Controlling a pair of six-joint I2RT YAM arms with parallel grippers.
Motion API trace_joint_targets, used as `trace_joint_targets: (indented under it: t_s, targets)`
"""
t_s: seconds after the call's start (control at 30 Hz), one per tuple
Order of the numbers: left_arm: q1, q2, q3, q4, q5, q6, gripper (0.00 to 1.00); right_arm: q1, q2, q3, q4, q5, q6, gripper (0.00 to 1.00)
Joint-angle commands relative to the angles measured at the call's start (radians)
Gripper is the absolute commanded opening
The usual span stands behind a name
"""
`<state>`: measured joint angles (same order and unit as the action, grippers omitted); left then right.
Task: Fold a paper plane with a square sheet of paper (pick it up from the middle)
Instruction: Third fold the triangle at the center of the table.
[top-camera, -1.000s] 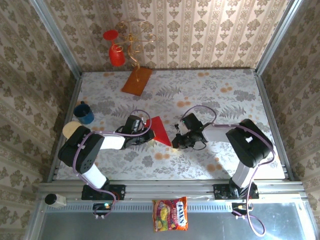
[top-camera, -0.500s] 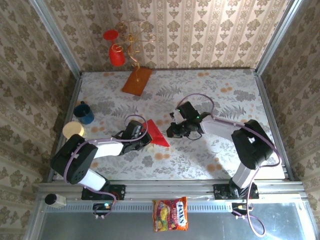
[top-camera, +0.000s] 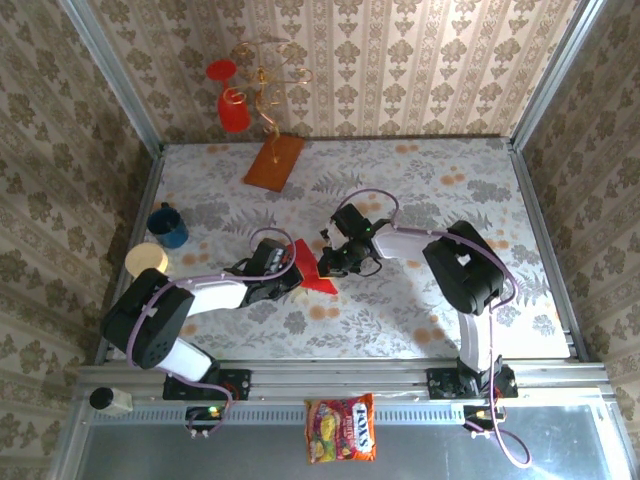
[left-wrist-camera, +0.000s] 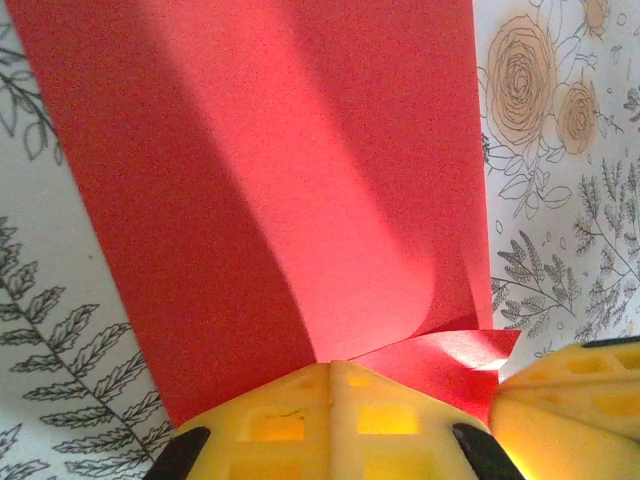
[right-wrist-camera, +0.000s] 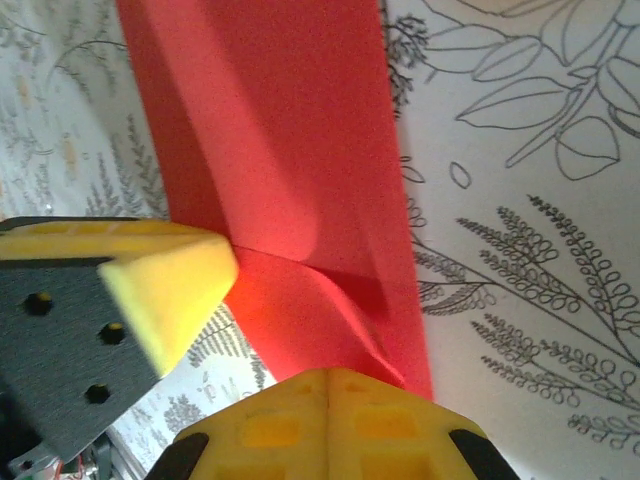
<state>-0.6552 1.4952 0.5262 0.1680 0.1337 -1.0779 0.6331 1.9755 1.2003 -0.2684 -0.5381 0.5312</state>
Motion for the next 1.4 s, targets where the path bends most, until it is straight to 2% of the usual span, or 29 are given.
trace_joint_targets:
  t_s: [0.0, 0.03, 0.1, 0.27, 0.47, 1.1, 1.37]
  targets:
    - [0.002, -0.019, -0.002, -0.093, -0.012, 0.062, 0.00, -0.001, 0.032, 0.024, -0.040, 0.002, -0.003, 0.00]
    - [0.005, -0.037, -0.001, -0.096, -0.007, 0.079, 0.00, -0.004, 0.039, 0.021, -0.039, 0.003, -0.002, 0.00]
    - [0.011, -0.080, 0.004, -0.116, 0.000, 0.110, 0.07, -0.008, 0.046, 0.013, -0.036, 0.006, -0.002, 0.00]
    - [0.037, -0.198, 0.004, -0.200, 0.011, 0.165, 0.30, -0.014, 0.044, -0.019, -0.021, 0.010, 0.001, 0.00]
    - [0.065, -0.239, -0.034, -0.205, 0.048, 0.149, 0.38, -0.017, 0.045, -0.041, -0.008, 0.013, 0.008, 0.00]
    - [0.075, -0.095, -0.034, -0.102, 0.066, 0.132, 0.39, -0.020, 0.049, -0.042, -0.005, 0.012, 0.007, 0.00]
    - [0.085, -0.084, -0.022, -0.065, 0.079, 0.145, 0.36, -0.021, 0.049, -0.043, -0.008, 0.009, 0.003, 0.00]
